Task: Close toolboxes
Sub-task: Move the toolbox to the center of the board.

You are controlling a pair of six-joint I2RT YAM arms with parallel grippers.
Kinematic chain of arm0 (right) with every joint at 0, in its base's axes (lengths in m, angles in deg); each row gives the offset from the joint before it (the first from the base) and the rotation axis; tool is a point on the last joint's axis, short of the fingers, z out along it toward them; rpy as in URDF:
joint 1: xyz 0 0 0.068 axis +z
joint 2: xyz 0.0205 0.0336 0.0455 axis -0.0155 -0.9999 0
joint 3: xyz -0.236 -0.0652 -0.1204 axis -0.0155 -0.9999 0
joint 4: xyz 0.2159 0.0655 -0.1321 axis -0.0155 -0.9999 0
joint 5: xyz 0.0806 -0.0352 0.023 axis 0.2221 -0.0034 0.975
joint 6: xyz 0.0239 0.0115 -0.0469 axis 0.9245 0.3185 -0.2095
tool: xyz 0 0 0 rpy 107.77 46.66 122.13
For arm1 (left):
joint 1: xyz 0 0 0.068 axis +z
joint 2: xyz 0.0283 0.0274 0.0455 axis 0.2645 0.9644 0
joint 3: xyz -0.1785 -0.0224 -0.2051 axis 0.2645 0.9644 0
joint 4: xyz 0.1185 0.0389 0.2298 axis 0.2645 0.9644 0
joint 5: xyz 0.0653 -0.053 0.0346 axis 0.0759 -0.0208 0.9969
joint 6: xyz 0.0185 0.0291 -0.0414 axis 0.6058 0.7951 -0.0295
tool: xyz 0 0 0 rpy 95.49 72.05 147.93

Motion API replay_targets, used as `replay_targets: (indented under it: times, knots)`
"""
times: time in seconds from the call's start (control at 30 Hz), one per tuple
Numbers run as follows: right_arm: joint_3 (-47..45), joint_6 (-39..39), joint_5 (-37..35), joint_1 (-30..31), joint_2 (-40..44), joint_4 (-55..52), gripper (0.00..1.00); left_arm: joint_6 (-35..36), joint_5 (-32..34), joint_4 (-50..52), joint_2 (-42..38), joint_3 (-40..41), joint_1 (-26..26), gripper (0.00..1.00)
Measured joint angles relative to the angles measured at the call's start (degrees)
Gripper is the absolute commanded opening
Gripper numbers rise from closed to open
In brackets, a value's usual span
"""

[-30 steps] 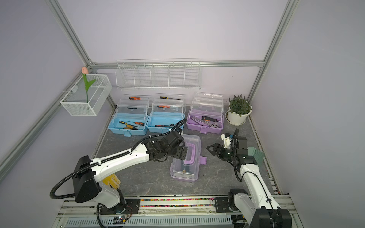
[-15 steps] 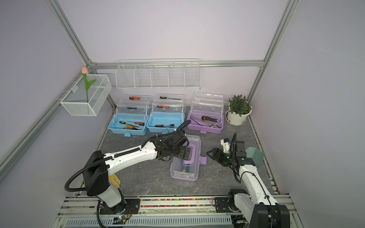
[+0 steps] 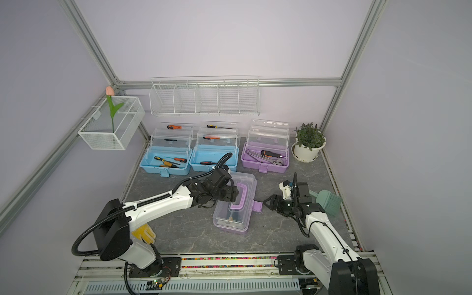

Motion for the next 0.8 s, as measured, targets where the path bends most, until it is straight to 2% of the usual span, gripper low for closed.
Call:
replay_targets:
  times: [0.27,0.5,0.8]
  knots:
    - [-0.76,3.85,-0.02,6.03,-3.65,5.90,0.66,-2.60,0.66,-3.15,-8.02,8.72,3.87,0.69]
    - [0.94,5.84,-2.97,11.93,-7.39,8.04,0.63,-3.37,0.94,-3.74,-8.59,9.40,3.93,0.68]
    - [4.13,6.60,-5.33,14.62,-14.34,10.97,0.54,-3.43,0.92,-3.74,-8.59,9.40,3.93,0.68]
